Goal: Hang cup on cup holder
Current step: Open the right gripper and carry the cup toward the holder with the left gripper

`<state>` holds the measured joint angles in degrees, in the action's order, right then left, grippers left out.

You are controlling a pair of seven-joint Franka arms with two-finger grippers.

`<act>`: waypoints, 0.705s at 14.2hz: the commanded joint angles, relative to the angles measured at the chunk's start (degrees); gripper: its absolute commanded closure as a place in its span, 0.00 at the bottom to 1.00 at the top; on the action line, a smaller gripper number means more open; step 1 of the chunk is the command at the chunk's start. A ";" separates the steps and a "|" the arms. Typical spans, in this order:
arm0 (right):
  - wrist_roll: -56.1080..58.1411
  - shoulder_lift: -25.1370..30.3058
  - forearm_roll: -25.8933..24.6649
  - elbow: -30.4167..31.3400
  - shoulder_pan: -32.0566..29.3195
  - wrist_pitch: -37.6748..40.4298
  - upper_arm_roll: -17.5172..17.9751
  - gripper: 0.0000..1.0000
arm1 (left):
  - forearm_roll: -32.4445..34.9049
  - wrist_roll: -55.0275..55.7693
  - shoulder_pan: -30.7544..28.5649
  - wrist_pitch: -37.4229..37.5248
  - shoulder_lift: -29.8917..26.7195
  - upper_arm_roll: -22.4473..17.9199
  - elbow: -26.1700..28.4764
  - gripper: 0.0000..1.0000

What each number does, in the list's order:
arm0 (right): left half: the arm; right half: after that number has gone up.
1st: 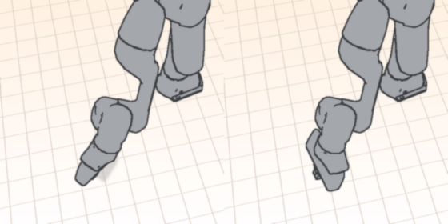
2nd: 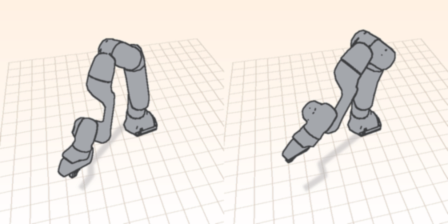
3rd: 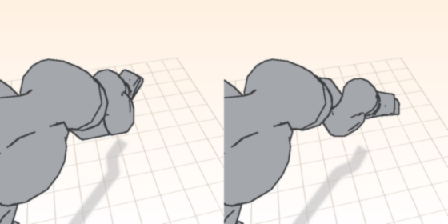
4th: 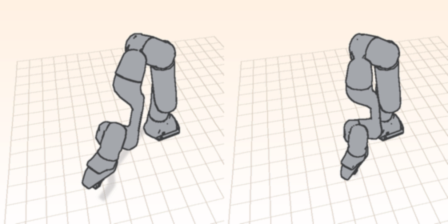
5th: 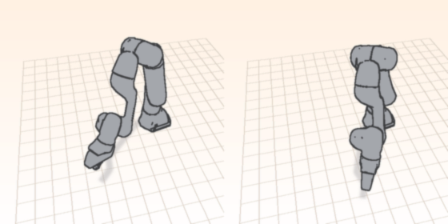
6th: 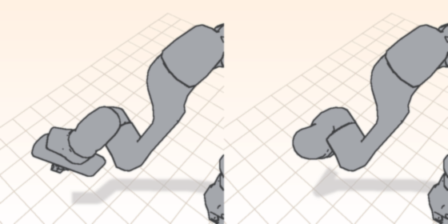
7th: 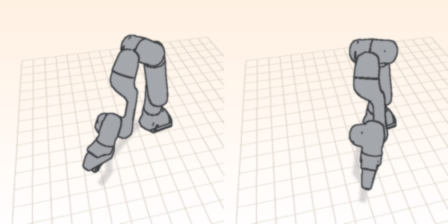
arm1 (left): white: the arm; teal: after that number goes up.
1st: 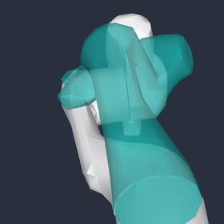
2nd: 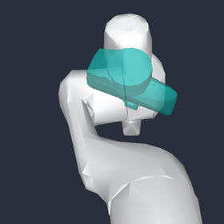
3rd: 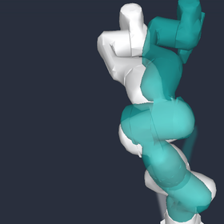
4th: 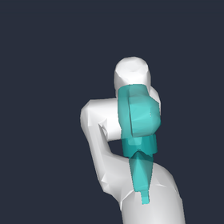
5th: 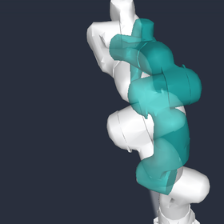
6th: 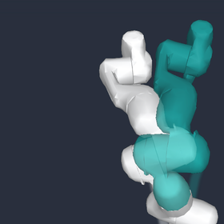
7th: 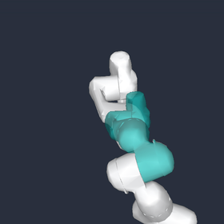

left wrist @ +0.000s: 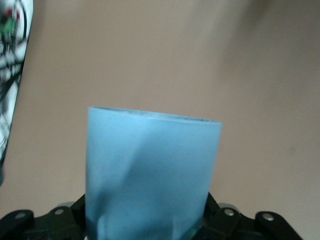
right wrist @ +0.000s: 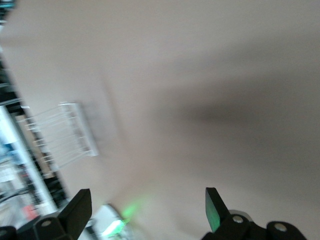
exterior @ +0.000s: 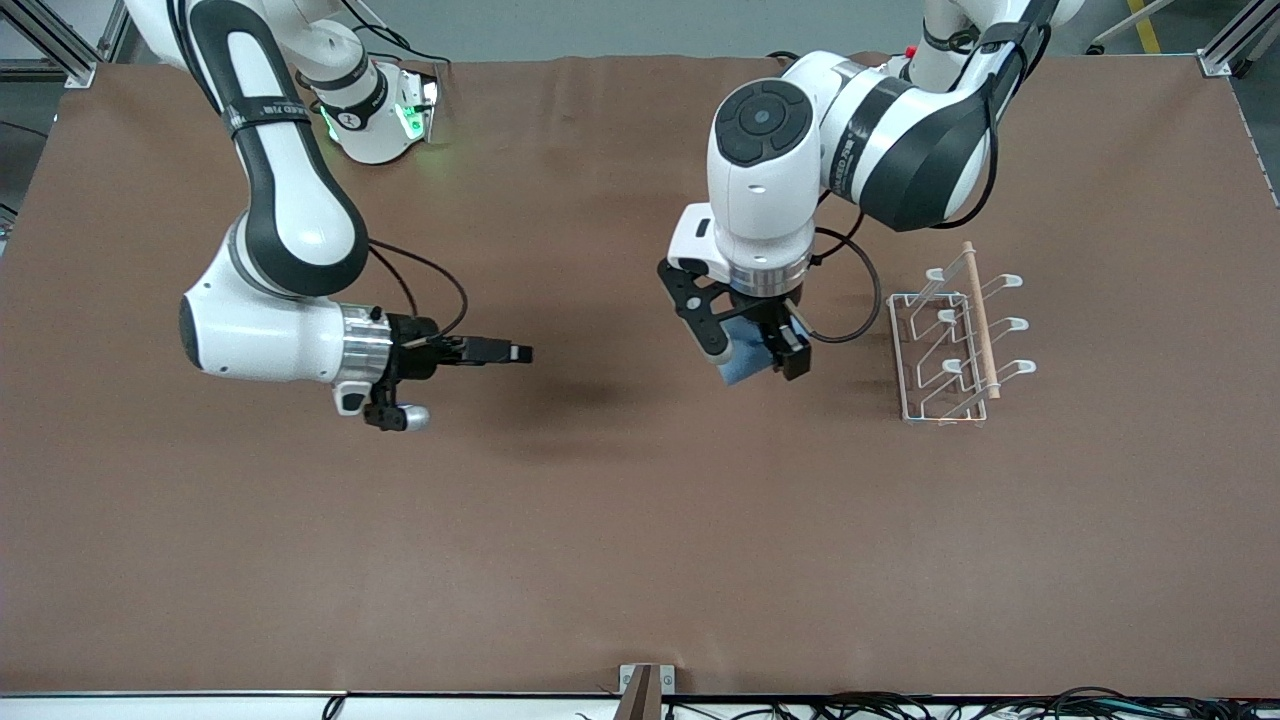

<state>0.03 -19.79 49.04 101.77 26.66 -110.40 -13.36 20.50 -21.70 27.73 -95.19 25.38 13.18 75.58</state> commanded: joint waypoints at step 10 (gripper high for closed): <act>2.52 5.12 -37.70 -6.63 -0.03 4.99 -14.23 0.00 | 33.35 -4.40 -0.31 22.76 4.06 0.00 10.71 0.78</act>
<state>1.91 -15.22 12.58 100.06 26.49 -109.66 -25.74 48.77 -26.11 27.35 -73.99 28.61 13.11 83.04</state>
